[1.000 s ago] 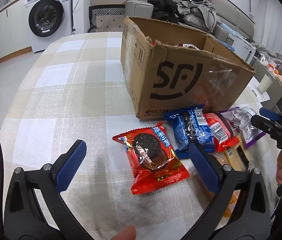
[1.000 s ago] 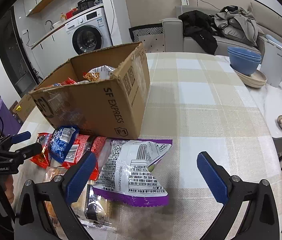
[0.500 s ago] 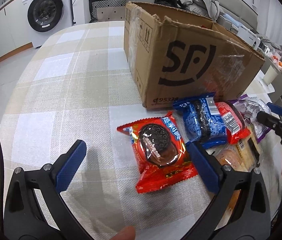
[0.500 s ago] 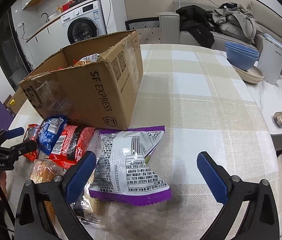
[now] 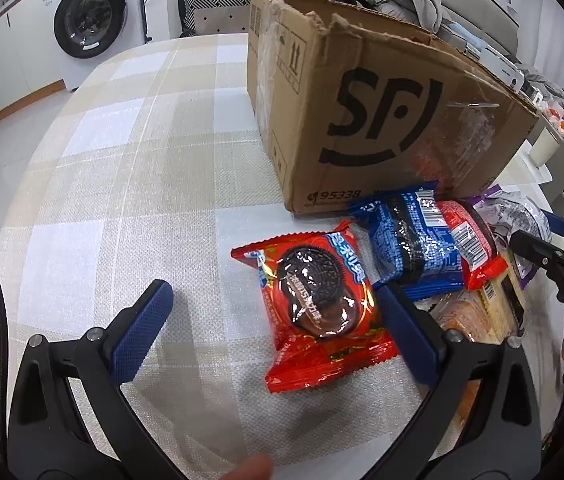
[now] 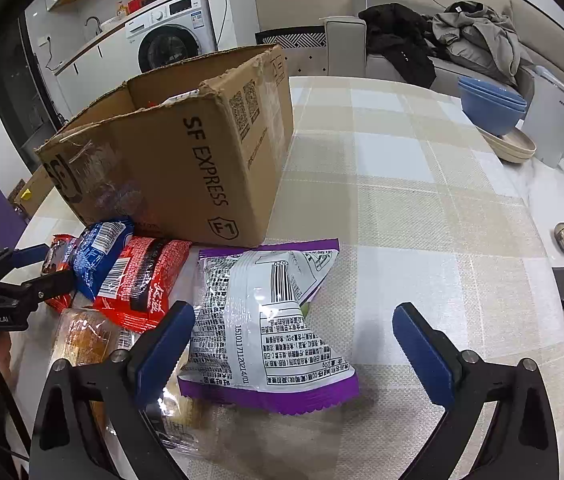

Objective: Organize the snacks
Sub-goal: 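Grasp the red cookie pack with the left gripper while the right grasps the white purple-edged bag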

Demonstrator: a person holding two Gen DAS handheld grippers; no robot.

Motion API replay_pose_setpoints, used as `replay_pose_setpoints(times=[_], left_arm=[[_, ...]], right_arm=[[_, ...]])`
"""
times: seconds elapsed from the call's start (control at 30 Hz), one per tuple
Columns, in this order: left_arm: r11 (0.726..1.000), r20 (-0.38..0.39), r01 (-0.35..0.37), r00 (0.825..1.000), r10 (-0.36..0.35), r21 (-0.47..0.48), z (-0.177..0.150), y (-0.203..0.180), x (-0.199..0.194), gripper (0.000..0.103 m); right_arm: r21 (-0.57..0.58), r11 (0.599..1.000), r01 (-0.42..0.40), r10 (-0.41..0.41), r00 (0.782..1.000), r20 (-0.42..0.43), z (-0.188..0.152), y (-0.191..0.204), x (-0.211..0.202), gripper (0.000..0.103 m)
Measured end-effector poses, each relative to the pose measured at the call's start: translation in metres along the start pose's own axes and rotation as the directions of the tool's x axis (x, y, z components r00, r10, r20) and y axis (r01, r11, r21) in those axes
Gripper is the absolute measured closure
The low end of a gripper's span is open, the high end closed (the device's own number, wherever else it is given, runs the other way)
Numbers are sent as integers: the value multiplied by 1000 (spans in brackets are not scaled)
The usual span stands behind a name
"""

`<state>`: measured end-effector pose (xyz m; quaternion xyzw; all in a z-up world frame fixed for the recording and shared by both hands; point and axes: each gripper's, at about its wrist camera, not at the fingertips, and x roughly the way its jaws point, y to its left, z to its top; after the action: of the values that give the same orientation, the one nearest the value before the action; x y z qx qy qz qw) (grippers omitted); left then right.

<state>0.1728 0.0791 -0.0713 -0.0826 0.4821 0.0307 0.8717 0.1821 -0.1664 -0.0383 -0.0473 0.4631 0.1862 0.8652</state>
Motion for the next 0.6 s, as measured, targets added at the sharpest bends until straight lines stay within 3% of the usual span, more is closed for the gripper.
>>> replay_pose_setpoints(times=[0.17, 0.4, 0.6], left_arm=[[1000, 7, 24, 1000, -24, 0, 0, 1, 2, 10], [993, 27, 108, 994, -109, 39, -1, -8, 0, 53], [993, 43, 118, 992, -119, 32, -6, -6, -5, 63]], right_arm=[[-3, 1000, -15, 15, 1000, -12, -1, -1, 2, 23], [-1, 1000, -25, 25, 1000, -10, -6, 0, 0, 29], [-6, 999, -38, 38, 999, 3, -10, -2, -5, 40]])
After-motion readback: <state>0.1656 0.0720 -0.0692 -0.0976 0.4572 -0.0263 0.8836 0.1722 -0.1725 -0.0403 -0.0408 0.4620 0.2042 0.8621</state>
